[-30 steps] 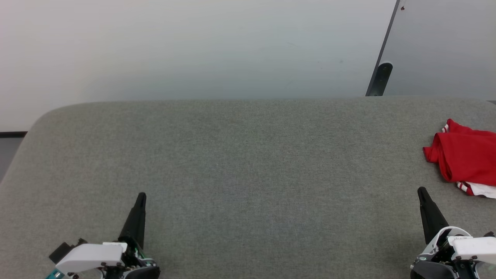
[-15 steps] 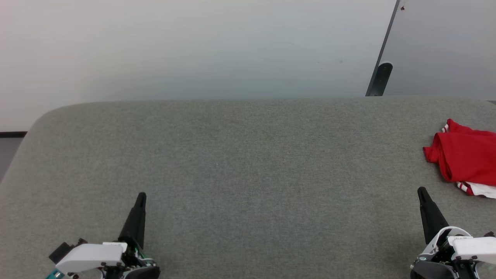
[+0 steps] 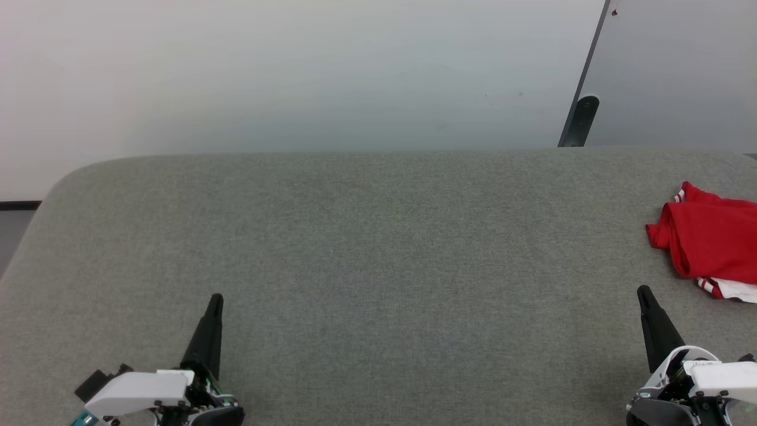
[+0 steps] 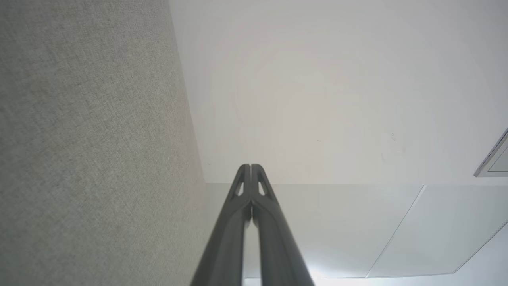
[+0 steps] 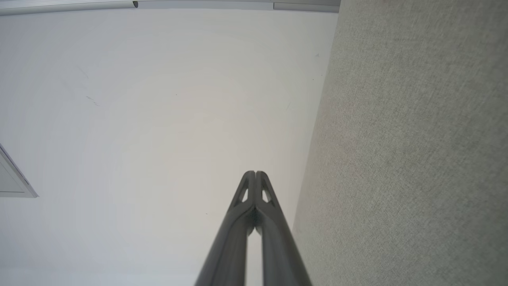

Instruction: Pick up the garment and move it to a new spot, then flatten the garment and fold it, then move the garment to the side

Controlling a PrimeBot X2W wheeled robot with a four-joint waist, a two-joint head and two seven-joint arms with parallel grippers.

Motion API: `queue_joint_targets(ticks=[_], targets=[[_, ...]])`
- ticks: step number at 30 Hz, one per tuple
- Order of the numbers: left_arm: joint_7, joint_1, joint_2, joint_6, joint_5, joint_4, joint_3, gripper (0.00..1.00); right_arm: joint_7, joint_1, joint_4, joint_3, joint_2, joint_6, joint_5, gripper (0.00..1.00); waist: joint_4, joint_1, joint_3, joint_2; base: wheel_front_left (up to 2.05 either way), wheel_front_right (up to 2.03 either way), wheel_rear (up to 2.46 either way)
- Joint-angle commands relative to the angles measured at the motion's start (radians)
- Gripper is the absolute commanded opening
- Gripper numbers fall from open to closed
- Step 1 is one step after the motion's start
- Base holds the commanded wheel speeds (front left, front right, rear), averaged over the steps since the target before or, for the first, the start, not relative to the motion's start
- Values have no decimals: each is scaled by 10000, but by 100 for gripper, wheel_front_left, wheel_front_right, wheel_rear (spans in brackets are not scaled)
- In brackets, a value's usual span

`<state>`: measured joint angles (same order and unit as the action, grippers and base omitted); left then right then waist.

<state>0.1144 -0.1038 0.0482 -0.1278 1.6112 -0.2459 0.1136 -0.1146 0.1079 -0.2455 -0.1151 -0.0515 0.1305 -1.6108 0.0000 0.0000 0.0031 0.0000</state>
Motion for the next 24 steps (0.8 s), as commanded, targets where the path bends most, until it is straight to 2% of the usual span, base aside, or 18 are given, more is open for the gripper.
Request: queue_joint_targets(ticks=[1, 24], targets=[[32, -105, 12, -54, 31, 12, 25, 0, -9, 21, 15, 13, 42, 4, -39, 0, 0, 0, 0, 0, 0, 0, 0], [32, -105, 14, -55, 32, 12, 22, 0, -8, 21, 15, 15, 42, 4, -40, 0, 0, 0, 0, 0, 0, 0, 0]])
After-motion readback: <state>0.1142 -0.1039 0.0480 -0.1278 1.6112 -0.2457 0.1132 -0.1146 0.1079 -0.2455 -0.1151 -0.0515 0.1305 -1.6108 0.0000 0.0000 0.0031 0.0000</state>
